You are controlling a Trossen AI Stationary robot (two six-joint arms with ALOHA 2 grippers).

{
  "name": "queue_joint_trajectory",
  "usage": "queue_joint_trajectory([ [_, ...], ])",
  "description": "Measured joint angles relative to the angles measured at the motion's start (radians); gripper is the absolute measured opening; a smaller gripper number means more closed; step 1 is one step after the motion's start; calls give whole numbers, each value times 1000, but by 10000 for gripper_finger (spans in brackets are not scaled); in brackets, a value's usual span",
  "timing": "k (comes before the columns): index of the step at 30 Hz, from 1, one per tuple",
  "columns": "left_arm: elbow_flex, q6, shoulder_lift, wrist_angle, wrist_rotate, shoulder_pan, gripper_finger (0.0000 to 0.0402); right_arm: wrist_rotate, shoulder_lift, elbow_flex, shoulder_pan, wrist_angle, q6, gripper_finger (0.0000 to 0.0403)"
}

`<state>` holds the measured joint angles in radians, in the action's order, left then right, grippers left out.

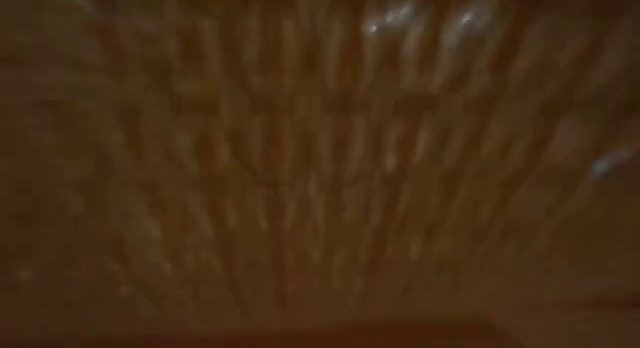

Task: Fold towel
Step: Fold the yellow towel

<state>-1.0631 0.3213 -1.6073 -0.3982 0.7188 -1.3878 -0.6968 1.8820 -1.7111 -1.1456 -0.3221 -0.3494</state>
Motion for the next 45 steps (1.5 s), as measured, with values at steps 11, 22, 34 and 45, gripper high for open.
queue_joint_trajectory([
  [11,-10,-18,10,159,216,25,0,-260,0,3,-6,-196,-47,1],
  [22,-8,565,112,962,530,89,0,-482,0,3,158,-944,-648,1],
  [34,13,1319,124,1816,340,252,0,-463,0,265,442,-1093,-851,1],
  [45,168,1587,124,1909,-40,314,0,-424,0,392,654,-1056,-762,1],
])
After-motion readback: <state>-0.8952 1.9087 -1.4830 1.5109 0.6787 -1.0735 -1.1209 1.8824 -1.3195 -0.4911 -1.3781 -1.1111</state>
